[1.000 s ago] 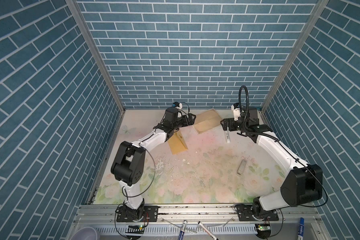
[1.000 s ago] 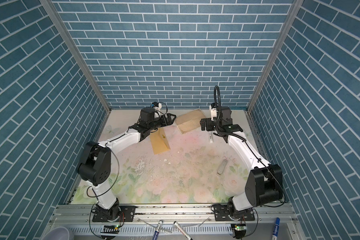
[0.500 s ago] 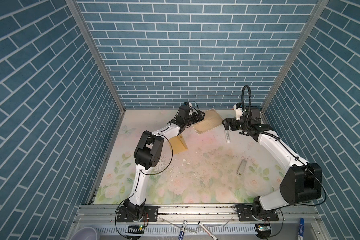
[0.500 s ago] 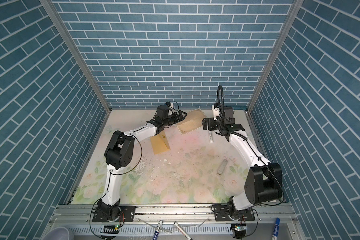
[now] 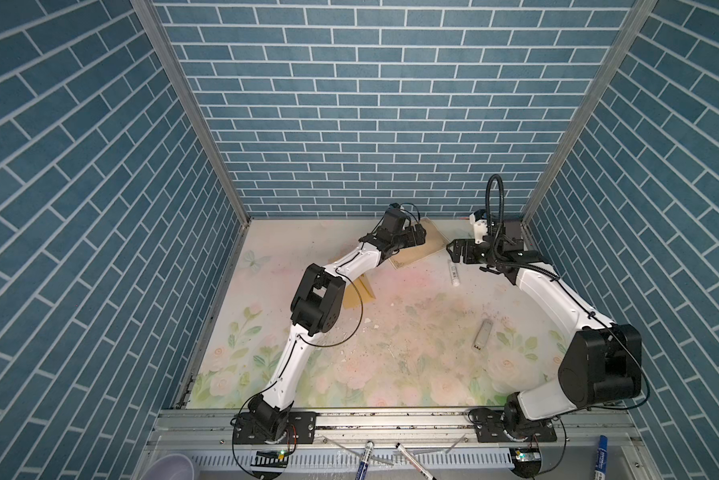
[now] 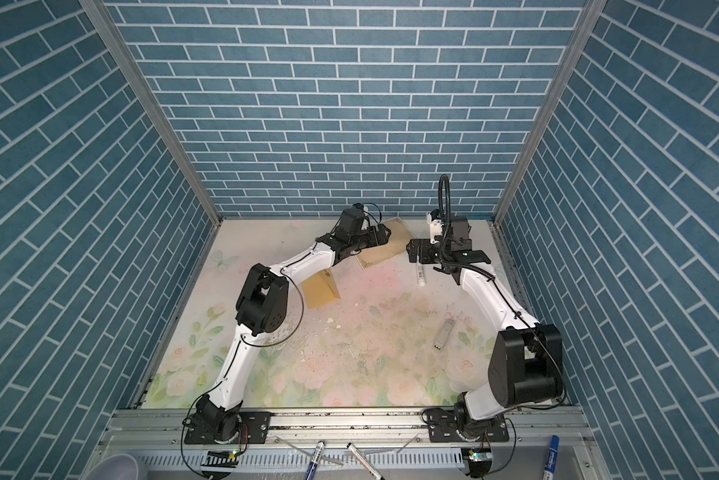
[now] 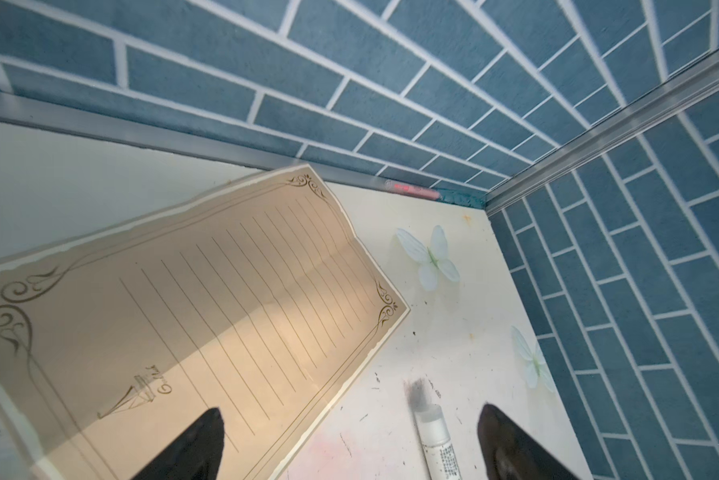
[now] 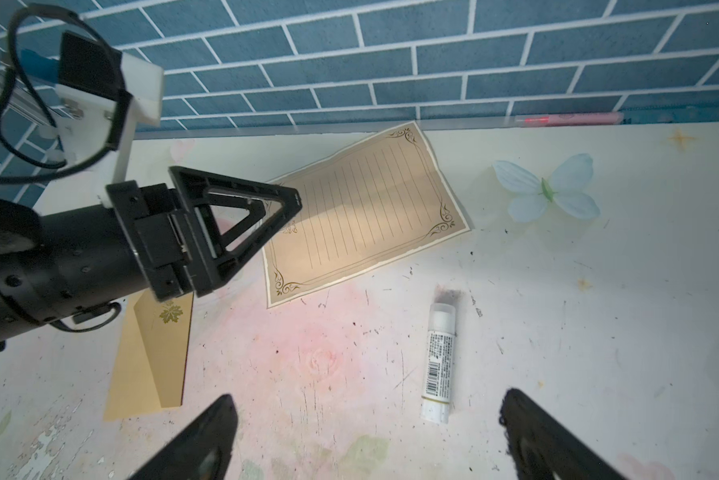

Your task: Place the letter into the envelope and seal it

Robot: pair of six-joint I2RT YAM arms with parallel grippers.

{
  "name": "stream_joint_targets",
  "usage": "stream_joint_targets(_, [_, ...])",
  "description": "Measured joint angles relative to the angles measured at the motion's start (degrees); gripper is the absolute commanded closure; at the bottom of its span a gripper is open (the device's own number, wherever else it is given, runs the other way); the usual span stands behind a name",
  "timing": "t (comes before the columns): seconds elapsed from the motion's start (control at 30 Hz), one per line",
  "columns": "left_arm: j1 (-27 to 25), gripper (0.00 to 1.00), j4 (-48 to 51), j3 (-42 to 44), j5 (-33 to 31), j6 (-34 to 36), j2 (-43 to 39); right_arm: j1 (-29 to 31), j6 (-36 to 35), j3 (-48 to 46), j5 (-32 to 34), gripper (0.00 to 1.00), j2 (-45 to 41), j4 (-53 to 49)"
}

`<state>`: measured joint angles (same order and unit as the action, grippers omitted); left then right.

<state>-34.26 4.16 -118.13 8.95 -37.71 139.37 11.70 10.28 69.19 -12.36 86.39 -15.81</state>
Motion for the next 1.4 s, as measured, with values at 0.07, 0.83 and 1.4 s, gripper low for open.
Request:
stream_joint_targets(0.07, [-0.3,0.04,1.5,-1.2,-0.2,0.1,1.4,-0.1,0.0,-0.4,-0.2,0.01,0.0,0.0])
stream_joint_targets(0.83, [-1.8,0.04,10.9,-6.4,-1.9,0.3,5.7,-0.6,0.0,-2.6,-1.3,0.01,0.0,-0.1])
stream_joint_targets(1.4, [-2.7,0.04,11.4,-2.3,-3.7,0.5,5.4,-0.8,0.0,-2.6,-1.6,0.01,0.0,-2.1])
